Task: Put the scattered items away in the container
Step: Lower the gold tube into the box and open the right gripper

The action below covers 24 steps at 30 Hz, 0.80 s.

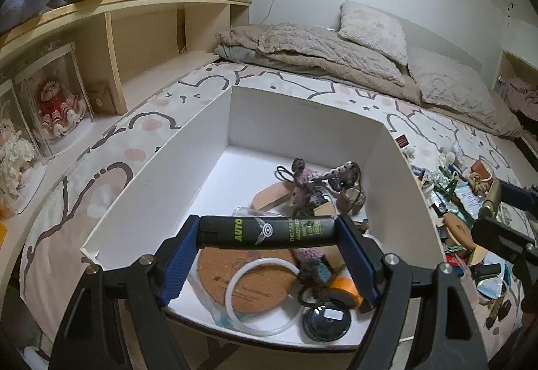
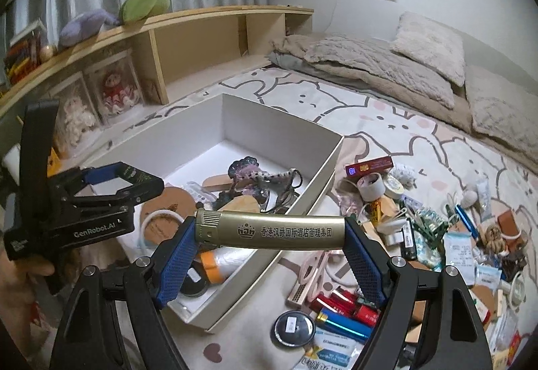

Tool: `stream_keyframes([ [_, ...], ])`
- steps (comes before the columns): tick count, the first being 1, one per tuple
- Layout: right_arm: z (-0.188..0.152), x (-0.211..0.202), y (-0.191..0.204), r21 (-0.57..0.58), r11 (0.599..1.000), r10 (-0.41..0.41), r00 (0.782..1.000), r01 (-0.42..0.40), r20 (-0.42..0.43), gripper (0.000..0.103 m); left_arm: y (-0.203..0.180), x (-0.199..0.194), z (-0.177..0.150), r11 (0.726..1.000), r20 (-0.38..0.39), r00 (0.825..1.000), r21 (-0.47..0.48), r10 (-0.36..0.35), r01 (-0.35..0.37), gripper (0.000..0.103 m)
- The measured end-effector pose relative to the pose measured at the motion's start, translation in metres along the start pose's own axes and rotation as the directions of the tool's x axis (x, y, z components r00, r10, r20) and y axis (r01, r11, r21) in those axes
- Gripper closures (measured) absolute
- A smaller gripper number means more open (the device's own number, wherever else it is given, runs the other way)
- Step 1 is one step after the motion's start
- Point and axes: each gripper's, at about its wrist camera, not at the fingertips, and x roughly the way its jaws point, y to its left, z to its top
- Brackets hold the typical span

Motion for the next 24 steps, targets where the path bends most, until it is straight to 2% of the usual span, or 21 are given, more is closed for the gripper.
stream_keyframes([
  [5,0.002,0.011,0.010,-0.066,0.998,-0.015,1.000,0.014,-0.012,0.019,0.007,0.010,0.000,1.000,-0.028,1.000,0.001,0.005,-0.005,0.023],
  [10,0.000,0.021,0.026,-0.158,0.987,-0.026,0.999,0.023,-0.019,0.019,0.009,0.013,-0.001,0.999,-0.028,0.999,0.017,0.042,-0.041,0.023],
  [17,-0.003,0.036,0.039,-0.222,0.975,-0.018,0.999,0.008,-0.043,0.019,0.003,0.016,-0.006,0.992,-0.025,0.996,0.091,0.086,-0.084,0.023],
  [24,0.000,0.051,0.049,-0.369,0.929,-0.025,0.996,-0.009,-0.085,0.019,-0.004,0.018,-0.007,0.986,-0.049,0.994,0.138,0.096,-0.088,0.023],
])
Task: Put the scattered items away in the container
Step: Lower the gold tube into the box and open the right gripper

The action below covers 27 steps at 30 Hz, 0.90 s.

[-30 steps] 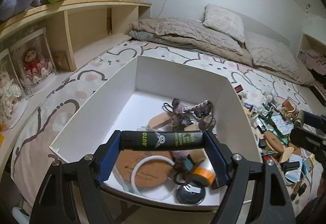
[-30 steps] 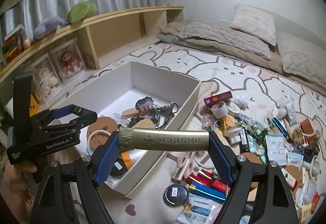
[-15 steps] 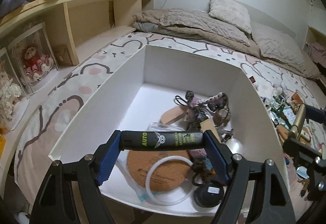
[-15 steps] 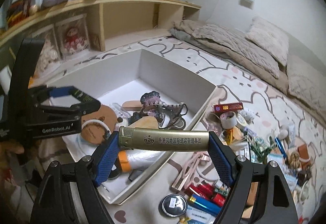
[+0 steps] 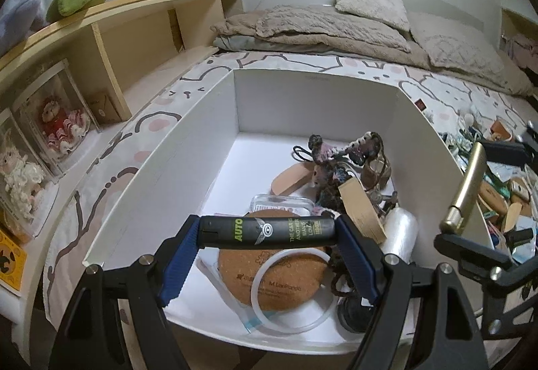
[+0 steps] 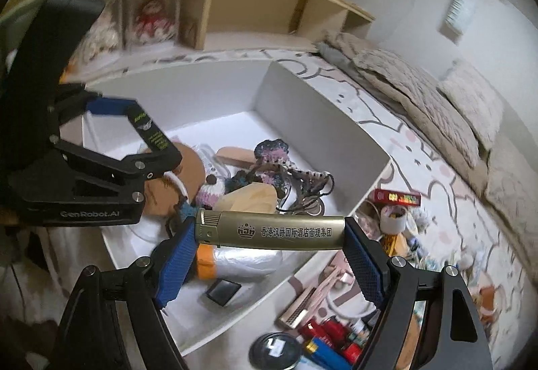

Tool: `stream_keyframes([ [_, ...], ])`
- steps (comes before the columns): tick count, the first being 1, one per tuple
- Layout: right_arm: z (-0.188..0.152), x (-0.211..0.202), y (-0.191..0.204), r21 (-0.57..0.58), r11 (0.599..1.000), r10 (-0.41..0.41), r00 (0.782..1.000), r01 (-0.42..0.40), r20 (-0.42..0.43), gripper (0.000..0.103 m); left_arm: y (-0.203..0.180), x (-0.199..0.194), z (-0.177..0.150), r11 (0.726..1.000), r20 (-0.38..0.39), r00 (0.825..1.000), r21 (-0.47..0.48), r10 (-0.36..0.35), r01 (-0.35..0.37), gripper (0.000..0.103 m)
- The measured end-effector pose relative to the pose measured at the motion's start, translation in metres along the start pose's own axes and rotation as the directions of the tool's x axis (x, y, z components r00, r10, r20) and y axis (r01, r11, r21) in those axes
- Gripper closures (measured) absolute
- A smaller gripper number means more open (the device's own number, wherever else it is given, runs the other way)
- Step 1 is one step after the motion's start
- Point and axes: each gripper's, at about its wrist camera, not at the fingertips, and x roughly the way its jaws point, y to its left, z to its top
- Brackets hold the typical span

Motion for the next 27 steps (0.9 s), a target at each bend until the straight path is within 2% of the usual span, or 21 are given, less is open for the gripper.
stream_keyframes([
  [4,0.003,0.008,0.006,-0.118,0.992,0.032,0.999,-0.037,-0.044,0.019,-0.001,0.002,0.000,1.000,-0.007,1.000,0.019,0.011,-0.011,0.023],
  [9,0.008,0.013,0.008,-0.168,0.981,0.086,0.991,-0.102,-0.101,0.019,-0.006,0.004,-0.001,0.999,-0.013,1.000,0.044,0.014,-0.013,0.023],
  [19,0.005,0.022,0.002,-0.142,0.965,0.192,0.965,-0.219,-0.180,0.019,-0.013,0.010,-0.003,0.996,-0.032,0.999,0.085,0.019,-0.016,0.023],
  [27,0.004,0.027,0.003,-0.157,0.949,0.238,0.947,-0.274,-0.216,0.019,-0.014,0.012,-0.004,0.994,-0.059,0.998,0.106,0.008,-0.002,0.023],
])
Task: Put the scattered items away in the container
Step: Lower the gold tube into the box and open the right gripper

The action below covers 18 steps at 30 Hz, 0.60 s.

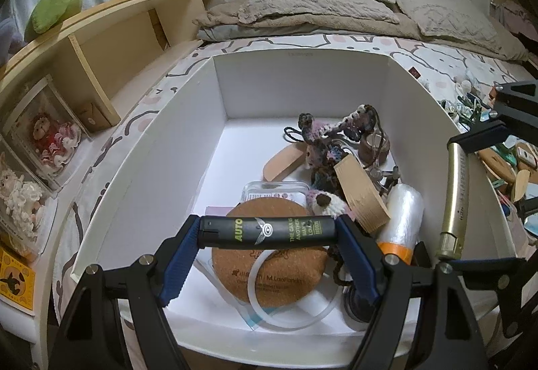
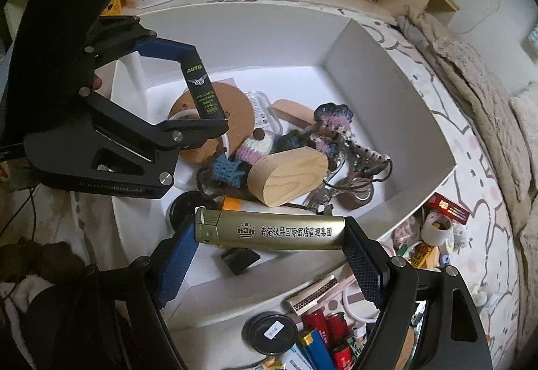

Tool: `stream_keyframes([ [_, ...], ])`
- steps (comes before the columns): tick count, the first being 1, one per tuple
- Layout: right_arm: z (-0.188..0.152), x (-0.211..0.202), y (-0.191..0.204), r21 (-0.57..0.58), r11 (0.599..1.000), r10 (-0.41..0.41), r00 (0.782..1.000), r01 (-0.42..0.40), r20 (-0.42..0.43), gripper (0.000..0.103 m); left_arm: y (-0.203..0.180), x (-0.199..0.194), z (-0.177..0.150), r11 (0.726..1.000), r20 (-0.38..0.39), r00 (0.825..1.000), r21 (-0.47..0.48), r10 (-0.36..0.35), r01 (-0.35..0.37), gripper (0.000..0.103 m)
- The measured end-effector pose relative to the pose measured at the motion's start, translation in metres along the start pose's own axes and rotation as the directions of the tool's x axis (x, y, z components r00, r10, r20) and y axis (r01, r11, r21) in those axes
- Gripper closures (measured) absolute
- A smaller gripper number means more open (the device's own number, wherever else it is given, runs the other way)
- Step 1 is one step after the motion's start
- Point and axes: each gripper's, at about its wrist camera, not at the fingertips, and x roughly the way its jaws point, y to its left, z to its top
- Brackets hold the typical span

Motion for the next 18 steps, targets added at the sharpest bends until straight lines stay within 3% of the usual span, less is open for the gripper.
stream_keyframes([
  [14,-0.0020,0.0028,-0.0011,0.005,1.000,0.031,0.999,-0.031,0.012,0.016,-0.0007,-0.0010,-0.0003,0.999,-0.041,0.999,0.017,-0.028,0.029,0.023],
  [18,0.0011,-0.0016,0.0029,0.010,1.000,-0.005,1.000,0.005,0.014,0.016,-0.0007,-0.0031,0.0020,0.998,-0.067,0.996,0.022,-0.051,0.052,0.023],
])
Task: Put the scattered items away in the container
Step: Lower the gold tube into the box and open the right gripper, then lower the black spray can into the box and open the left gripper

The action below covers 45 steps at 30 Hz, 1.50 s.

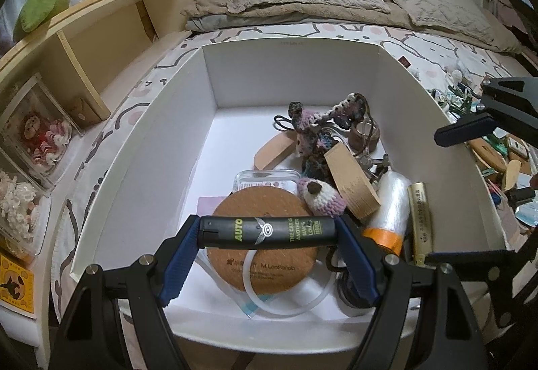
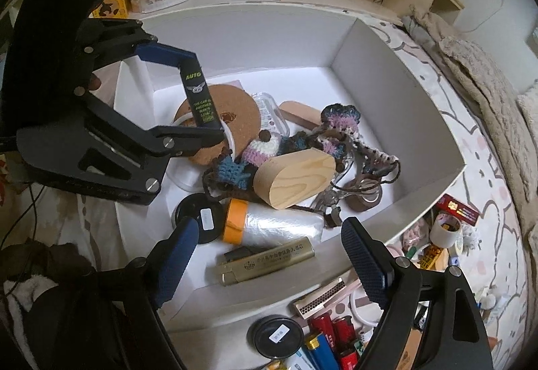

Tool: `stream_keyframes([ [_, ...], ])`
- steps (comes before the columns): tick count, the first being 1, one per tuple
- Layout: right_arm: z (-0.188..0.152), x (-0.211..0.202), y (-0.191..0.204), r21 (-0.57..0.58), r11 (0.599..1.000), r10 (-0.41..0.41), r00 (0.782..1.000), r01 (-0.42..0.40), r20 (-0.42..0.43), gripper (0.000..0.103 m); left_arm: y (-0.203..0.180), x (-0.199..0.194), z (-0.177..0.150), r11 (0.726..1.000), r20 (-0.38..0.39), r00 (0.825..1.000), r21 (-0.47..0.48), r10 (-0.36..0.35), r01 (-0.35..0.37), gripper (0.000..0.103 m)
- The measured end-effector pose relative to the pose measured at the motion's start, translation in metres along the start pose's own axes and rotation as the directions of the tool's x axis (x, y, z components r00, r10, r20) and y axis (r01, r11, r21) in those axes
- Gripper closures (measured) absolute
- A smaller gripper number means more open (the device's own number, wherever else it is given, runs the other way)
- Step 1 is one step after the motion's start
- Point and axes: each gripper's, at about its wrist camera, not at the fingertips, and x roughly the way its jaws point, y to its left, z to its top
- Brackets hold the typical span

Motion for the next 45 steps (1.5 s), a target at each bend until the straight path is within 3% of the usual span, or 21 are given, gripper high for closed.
stream_keyframes([
  [13,-0.024,-0.038,0.000,0.043,0.998,-0.047,0.998,0.045,0.045,0.016,-0.019,-0.004,0.008,0.997,-0.064,0.998,0.081,-0.012,0.017,0.023],
  [25,-0.053,-0.067,0.002,0.132,0.990,-0.055,0.994,0.043,0.090,0.016,-0.025,-0.002,0.011,0.994,-0.168,0.981,0.023,-0.099,0.104,0.023],
  [36,-0.069,-0.077,0.009,0.133,0.991,-0.039,0.991,0.022,0.125,0.016,-0.019,-0.005,0.009,0.995,-0.202,0.974,0.010,-0.099,0.103,0.023],
  [40,-0.072,-0.078,0.011,0.138,0.990,-0.031,0.990,0.012,0.136,0.016,-0.018,-0.006,0.010,0.995,-0.195,0.976,-0.002,-0.100,0.101,0.009],
  [45,-0.076,-0.077,0.013,0.127,0.992,-0.038,0.990,0.020,0.137,0.016,-0.020,-0.007,0.010,0.996,-0.196,0.977,-0.001,-0.089,0.090,0.007],
])
